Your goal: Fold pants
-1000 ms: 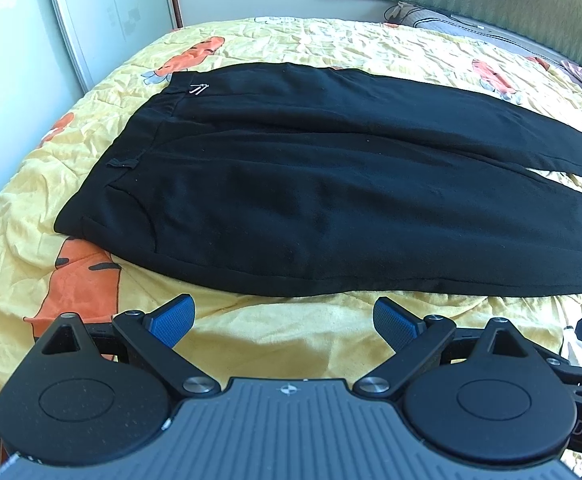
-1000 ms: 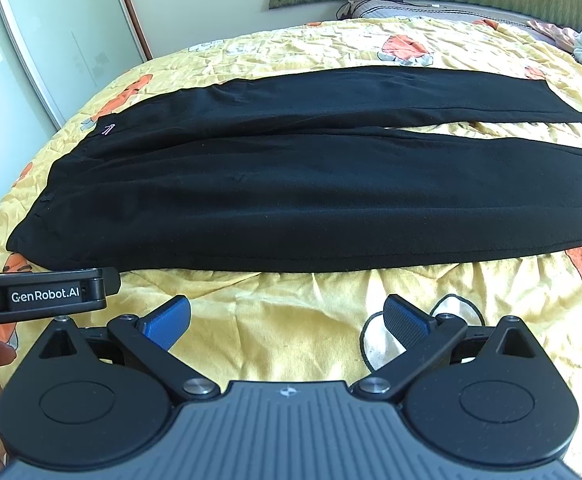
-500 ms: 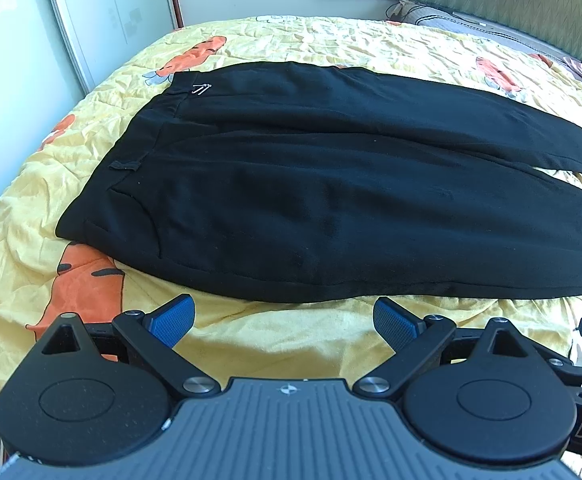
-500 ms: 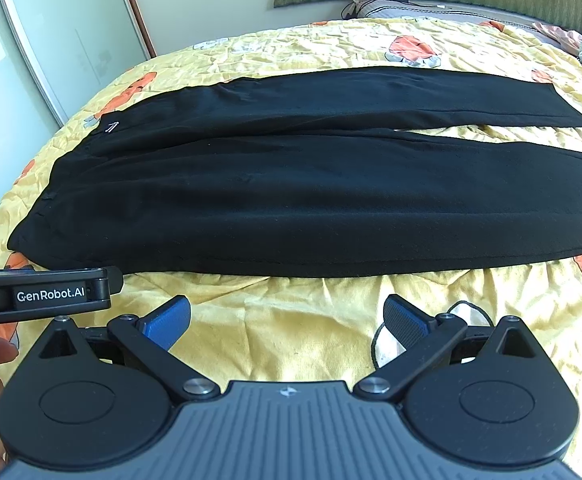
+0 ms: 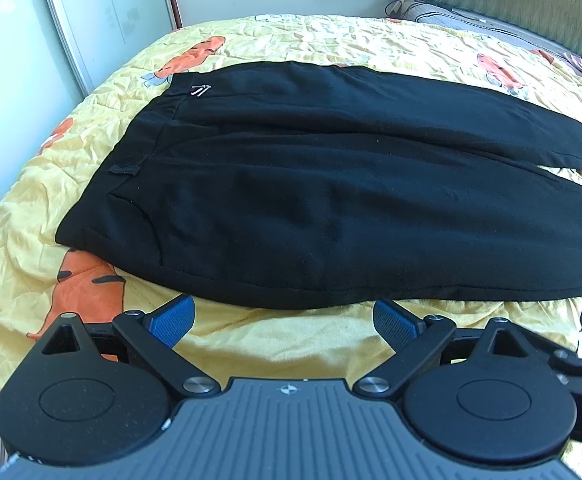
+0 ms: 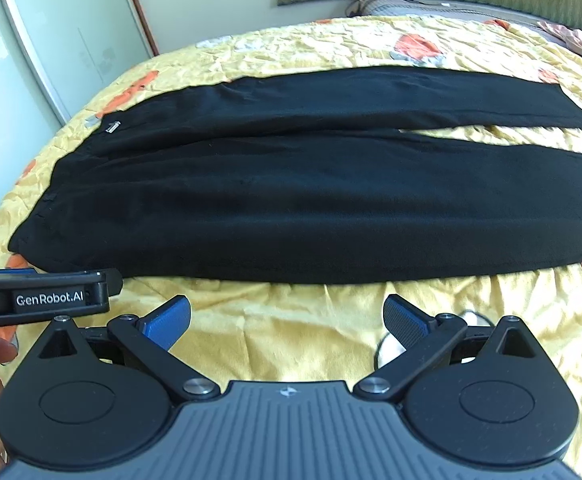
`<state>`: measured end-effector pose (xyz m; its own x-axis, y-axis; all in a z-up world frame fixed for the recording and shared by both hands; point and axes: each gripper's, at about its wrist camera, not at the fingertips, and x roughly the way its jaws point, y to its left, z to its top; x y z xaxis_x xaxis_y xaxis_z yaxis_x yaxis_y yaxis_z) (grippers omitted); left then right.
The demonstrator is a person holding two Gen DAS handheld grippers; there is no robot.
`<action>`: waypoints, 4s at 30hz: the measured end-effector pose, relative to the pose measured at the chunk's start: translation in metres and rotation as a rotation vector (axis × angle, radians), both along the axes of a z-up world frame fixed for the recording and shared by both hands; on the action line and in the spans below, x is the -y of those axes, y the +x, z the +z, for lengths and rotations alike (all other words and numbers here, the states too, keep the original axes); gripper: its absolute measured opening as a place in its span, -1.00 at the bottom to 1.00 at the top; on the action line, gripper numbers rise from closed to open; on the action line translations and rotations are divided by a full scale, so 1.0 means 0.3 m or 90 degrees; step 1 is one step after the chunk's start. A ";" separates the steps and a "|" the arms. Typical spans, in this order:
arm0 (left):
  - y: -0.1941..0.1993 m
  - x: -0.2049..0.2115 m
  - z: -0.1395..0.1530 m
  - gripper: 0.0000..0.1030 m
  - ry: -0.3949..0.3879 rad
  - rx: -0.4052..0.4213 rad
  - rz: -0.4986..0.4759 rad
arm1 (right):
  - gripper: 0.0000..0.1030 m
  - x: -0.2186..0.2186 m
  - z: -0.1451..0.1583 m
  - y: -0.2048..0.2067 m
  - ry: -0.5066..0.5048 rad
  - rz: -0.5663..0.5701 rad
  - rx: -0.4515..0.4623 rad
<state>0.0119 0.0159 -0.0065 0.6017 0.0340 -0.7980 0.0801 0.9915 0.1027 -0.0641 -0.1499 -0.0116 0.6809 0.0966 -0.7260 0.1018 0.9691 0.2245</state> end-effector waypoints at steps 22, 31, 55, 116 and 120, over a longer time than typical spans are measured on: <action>0.487 -0.230 0.140 0.88 0.012 0.037 0.072 | 0.98 -0.115 0.067 1.213 0.021 0.481 0.078; 0.804 -0.329 0.108 0.87 -0.037 -0.029 0.118 | -0.60 -0.212 -0.019 1.468 0.053 0.574 0.031; 1.047 -0.499 0.030 -0.84 -0.455 -0.139 0.242 | -0.84 -0.417 0.006 0.819 -0.435 0.667 0.403; 0.221 -0.598 0.002 -0.85 -0.261 -0.013 0.102 | -0.89 -0.306 -0.103 0.197 -0.470 0.497 0.224; 0.216 -0.592 -0.003 -0.85 -0.250 -0.010 0.101 | -0.89 -0.303 -0.101 0.185 -0.463 0.496 0.223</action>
